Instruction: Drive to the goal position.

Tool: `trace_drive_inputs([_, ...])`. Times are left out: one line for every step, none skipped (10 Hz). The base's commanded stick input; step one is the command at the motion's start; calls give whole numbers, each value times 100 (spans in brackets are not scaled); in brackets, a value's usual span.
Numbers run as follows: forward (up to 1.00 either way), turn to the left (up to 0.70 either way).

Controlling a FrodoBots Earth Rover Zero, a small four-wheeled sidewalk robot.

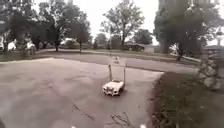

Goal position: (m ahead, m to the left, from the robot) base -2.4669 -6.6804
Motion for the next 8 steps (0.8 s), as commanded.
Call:
trace_drive_inputs([70, 35])
trace_drive_inputs([70, 35])
trace_drive_inputs([70, 35])
trace_drive_inputs([70, 35])
trace_drive_inputs([70, 35])
trace_drive_inputs([70, 35])
trace_drive_inputs([70, 35])
trace_drive_inputs([70, 35])
